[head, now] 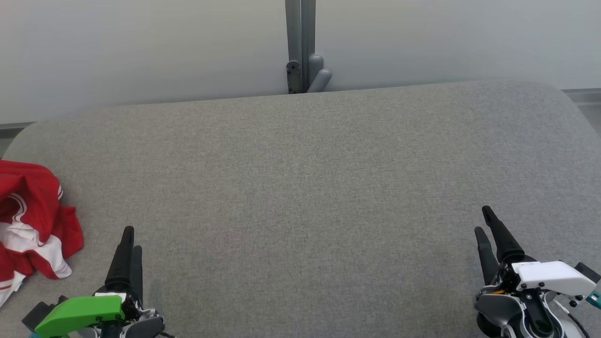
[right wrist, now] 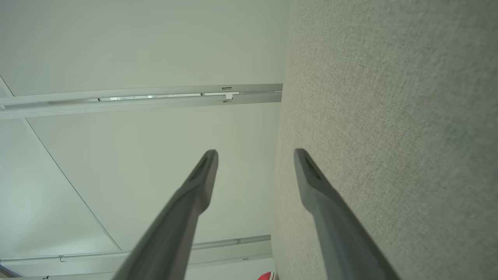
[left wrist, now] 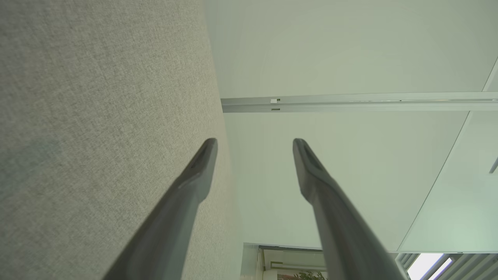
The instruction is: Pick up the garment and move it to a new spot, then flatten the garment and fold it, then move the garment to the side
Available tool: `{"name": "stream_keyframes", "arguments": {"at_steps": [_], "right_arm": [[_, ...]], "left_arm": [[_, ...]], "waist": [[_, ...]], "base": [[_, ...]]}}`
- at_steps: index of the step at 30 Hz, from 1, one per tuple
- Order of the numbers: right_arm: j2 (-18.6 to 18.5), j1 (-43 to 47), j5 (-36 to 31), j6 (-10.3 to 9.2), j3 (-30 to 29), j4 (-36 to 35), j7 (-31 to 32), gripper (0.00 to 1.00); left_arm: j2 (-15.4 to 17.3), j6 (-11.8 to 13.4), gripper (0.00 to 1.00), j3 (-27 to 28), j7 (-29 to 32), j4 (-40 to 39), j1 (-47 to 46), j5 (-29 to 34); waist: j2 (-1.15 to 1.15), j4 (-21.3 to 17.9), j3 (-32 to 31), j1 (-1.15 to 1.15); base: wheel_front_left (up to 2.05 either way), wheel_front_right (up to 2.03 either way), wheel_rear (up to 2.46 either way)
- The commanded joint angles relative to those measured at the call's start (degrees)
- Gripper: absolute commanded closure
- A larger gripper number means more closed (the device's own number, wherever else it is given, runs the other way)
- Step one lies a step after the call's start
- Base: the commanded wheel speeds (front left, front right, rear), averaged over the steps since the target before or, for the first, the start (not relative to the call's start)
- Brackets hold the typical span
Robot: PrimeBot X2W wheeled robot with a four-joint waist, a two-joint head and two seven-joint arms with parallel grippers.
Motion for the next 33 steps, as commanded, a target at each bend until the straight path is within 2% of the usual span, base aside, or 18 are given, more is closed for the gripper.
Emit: {"name": "stream_keyframes", "arguments": {"at_steps": [1, 9, 26, 33], "right_arm": [[-0.5, -0.9, -0.5, 0.01, 0.2, -1.2, -0.3, 0.00], [-2.0, -1.5, -5.1, 0.02, 2.6, -0.8, -3.0, 0.00], [-2.6, -1.6, -19.0, 0.02, 4.8, 0.1, -7.3, 0.00], [-2.8, -1.7, -24.8, 0.03, 5.5, 0.5, -8.6, 0.00]], "left_arm": [[0.2, -0.1, 0.00, 0.0, -0.3, -0.7, -1.1, 1.1], [0.3, -0.1, 0.00, -0.2, -2.5, 0.1, -1.5, 7.6], [0.4, -0.1, 0.00, -1.5, -6.8, 2.5, -2.2, 23.0], [0.4, -0.2, 0.00, -1.3, -8.0, 2.7, -2.1, 27.5]], "waist": [[0.00, 0.0, 0.0, 0.00], [0.00, 0.0, 0.1, 0.00], [0.00, 0.2, 0.3, 0.00], [0.00, 0.3, 0.4, 0.00]], "base": [[0.00, 0.00, 0.00], [0.00, 0.00, 0.00], [0.00, 0.00, 0.00], [0.00, 0.00, 0.00]]}}
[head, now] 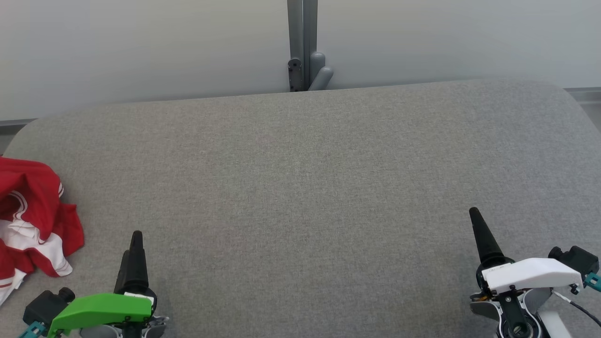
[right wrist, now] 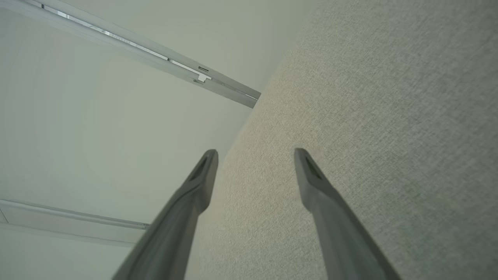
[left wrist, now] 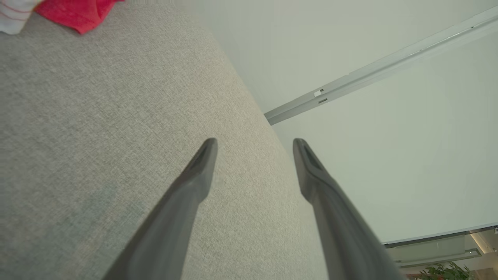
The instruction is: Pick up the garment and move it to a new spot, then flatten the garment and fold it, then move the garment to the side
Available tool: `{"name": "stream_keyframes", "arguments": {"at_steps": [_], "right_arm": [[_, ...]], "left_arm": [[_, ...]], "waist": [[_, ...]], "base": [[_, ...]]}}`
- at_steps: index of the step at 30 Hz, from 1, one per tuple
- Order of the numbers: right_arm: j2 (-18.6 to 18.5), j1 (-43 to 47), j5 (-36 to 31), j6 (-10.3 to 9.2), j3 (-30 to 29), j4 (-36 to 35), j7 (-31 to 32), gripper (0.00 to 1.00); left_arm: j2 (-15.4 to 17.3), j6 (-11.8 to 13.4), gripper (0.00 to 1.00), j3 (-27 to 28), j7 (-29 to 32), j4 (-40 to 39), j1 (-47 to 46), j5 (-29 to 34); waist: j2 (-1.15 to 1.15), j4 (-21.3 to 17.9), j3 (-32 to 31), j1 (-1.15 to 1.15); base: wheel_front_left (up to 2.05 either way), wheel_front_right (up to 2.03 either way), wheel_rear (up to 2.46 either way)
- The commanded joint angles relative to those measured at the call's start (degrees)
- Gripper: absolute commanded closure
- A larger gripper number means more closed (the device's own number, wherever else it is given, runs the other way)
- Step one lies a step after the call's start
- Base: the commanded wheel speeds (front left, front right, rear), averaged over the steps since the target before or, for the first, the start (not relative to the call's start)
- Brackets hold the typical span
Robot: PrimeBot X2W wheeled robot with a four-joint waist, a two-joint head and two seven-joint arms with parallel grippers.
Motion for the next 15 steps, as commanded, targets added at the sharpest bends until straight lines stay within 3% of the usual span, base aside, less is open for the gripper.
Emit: {"name": "stream_keyframes", "arguments": {"at_steps": [1, 15], "right_arm": [[-0.5, -1.4, -2.1, 0.03, 0.3, -0.6, -0.7, 0.00], [-0.9, -1.6, -10.5, 0.03, 2.2, -0.1, -3.3, 0.00]], "left_arm": [[0.4, -0.2, 0.00, 0.2, -0.6, -0.6, -1.5, 1.9], [0.5, -0.2, 0.00, -1.0, -3.3, -1.6, -1.3, 12.1]], "waist": [[0.00, 0.0, 0.0, 0.00], [0.00, 0.2, 0.4, 0.00]], "base": [[0.00, 0.00, 0.00], [0.00, 0.00, 0.00]]}}
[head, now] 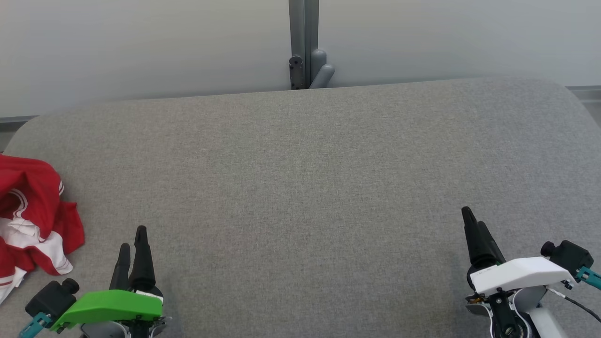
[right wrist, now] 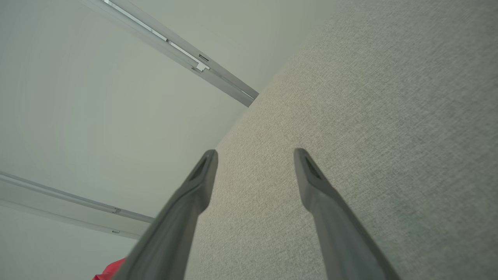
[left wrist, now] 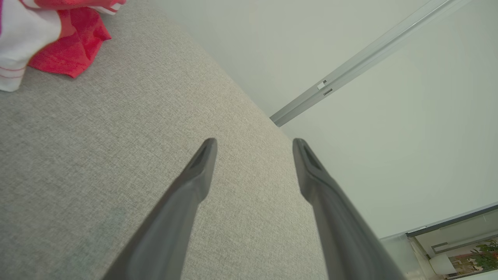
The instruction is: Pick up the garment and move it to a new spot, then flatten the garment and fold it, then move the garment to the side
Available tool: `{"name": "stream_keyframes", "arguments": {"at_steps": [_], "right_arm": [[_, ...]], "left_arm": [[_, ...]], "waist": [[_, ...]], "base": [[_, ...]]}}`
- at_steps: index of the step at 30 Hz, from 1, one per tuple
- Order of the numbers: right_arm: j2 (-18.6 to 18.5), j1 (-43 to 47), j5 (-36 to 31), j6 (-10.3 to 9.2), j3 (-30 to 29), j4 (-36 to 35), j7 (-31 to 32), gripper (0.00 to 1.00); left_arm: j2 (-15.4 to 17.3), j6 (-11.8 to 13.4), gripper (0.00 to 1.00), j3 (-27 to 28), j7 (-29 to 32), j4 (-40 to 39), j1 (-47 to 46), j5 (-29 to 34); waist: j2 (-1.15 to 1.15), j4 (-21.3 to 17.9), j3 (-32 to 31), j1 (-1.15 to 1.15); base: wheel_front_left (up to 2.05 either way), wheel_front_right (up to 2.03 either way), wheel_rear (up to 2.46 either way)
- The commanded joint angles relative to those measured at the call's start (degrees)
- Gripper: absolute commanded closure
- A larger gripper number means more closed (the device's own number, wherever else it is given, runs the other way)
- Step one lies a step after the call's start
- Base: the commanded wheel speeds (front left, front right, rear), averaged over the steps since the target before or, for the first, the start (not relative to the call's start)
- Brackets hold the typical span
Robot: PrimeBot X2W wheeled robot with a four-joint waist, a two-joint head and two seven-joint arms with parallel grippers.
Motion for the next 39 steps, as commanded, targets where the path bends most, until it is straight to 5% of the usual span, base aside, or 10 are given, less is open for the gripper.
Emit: {"name": "stream_keyframes", "arguments": {"at_steps": [1, 22, 39], "right_arm": [[-0.6, -1.4, -1.8, 0.03, 0.3, -0.4, -0.7, 0.00], [-1.0, -1.2, -23.5, 0.04, 0.1, -0.3, -4.0, 0.00], [-0.9, -1.7, -34.2, 0.04, 1.1, -0.1, -6.1, 0.00]], "left_arm": [[0.4, -0.2, 0.00, -0.1, -0.6, -0.1, -1.2, 2.1], [0.5, 2.4, 0.00, -1.5, -3.9, 2.5, -1.2, 22.0], [0.6, 3.8, 0.00, -2.8, -6.1, 3.8, -1.9, 32.8]], "waist": [[0.00, 0.0, 0.0, 0.00], [0.00, -0.1, 0.1, 0.00], [0.00, -0.2, 0.1, 0.00]], "base": [[0.00, 0.00, 0.00], [0.00, 0.00, 0.00], [0.00, 0.00, 0.00]]}}
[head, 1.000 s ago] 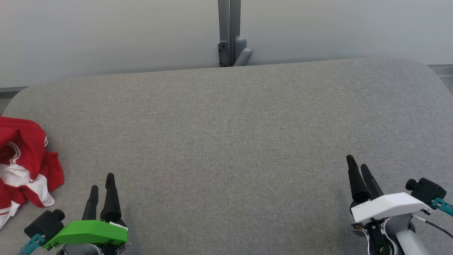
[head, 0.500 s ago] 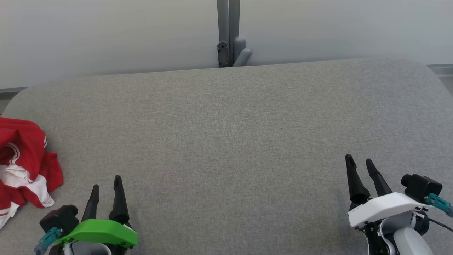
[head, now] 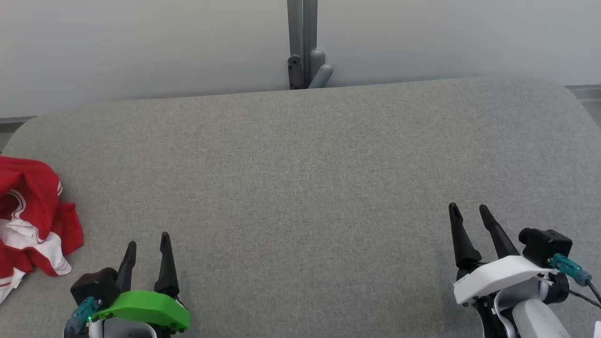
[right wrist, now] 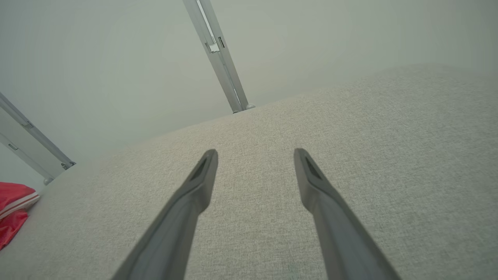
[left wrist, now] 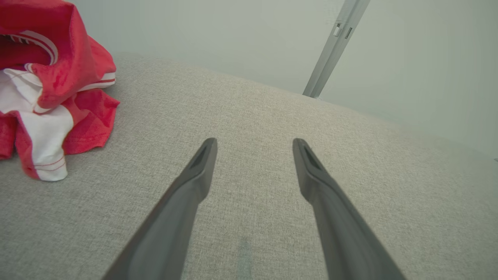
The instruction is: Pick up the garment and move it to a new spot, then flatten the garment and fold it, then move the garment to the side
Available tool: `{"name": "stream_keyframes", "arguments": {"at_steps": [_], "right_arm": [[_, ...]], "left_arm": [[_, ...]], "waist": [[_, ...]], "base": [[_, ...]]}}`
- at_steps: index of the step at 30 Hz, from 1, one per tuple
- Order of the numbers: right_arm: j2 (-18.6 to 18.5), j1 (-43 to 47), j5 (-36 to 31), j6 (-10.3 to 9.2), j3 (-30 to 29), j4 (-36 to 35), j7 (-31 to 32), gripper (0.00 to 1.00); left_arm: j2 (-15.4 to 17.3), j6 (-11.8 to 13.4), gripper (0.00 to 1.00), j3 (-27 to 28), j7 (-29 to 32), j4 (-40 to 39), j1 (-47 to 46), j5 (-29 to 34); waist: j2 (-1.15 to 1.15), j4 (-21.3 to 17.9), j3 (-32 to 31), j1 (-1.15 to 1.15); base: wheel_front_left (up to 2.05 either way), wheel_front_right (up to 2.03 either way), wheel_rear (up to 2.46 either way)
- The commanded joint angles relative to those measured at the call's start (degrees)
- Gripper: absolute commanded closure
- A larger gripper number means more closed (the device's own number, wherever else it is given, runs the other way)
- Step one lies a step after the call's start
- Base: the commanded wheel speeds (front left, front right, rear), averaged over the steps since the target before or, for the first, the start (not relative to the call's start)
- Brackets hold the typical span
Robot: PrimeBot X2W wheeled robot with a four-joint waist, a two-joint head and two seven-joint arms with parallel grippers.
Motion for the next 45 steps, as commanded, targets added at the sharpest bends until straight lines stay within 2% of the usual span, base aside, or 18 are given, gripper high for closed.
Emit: {"name": "stream_keyframes", "arguments": {"at_steps": [1, 27, 33, 45], "right_arm": [[-0.2, -0.9, -1.0, 0.03, 0.3, -0.1, -0.6, 0.00], [-0.5, -0.8, -12.3, 0.03, -0.1, 1.3, -3.4, 0.00], [0.3, -0.7, -16.0, 0.02, -2.1, 1.2, -4.1, 0.00], [1.1, 0.0, -17.5, 0.02, -4.1, 0.9, -4.0, 0.00]], "left_arm": [[0.5, 0.3, 0.00, 0.0, -0.6, 0.0, -1.2, 1.1], [0.5, 2.0, 0.00, -0.9, -3.4, 0.1, -0.9, 11.4], [0.5, 2.2, 0.00, -0.7, -4.1, 0.0, -0.3, 13.6], [0.5, 2.2, 0.00, -0.1, -4.0, 0.4, 0.4, 12.8]], "waist": [[0.00, 0.0, 0.0, 0.00], [0.00, -0.5, 0.2, 0.00], [0.00, -0.4, 0.3, 0.00], [0.00, -0.1, 0.3, 0.00]], "base": [[0.00, 0.00, 0.00], [0.00, 0.00, 0.00], [0.00, 0.00, 0.00], [0.00, 0.00, 0.00]]}}
